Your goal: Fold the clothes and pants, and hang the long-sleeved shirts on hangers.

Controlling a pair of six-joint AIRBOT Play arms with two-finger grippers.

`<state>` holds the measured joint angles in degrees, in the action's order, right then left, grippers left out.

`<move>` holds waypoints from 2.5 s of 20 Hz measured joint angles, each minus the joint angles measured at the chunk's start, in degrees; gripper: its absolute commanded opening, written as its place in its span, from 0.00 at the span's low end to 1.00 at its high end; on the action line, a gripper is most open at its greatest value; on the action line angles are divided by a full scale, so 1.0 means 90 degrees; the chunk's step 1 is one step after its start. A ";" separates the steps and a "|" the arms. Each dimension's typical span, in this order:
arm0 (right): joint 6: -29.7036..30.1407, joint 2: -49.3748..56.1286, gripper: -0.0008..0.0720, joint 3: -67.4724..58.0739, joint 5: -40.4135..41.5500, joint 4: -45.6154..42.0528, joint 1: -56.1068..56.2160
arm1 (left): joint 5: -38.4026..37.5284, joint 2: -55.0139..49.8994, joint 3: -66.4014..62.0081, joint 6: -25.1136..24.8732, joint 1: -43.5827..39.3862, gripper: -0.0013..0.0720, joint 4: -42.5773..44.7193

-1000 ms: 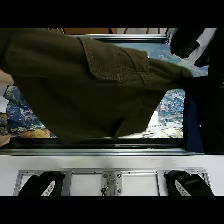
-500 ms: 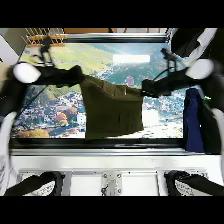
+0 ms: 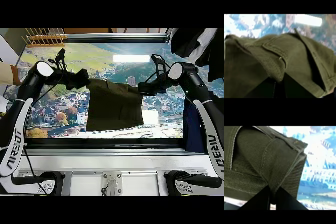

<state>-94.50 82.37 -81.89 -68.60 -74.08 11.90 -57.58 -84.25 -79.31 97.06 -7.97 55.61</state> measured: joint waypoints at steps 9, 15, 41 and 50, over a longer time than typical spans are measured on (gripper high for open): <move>0.0022 -0.0733 0.06 0.2584 0.0593 -0.0036 0.0330 | 0.1001 0.1630 0.3759 -0.0464 -0.0262 0.05 -0.0010; 0.0017 -0.0777 0.09 0.3194 0.0952 -0.0036 0.0495 | 0.1472 0.1773 0.4556 -0.0510 -0.0508 0.06 0.0005; 0.4063 0.1290 0.98 0.2856 0.0056 0.4369 -0.2331 | 0.0809 0.2807 0.3327 -0.0393 -0.1566 0.05 -0.0019; 0.4320 0.1690 0.49 0.2761 0.0568 0.5226 -0.1309 | 0.0357 0.2164 0.2739 -0.0379 -0.1637 0.05 -0.0022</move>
<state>-55.61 97.58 -57.04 -63.48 -27.05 0.12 -54.37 -64.77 -54.65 93.65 -22.70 55.42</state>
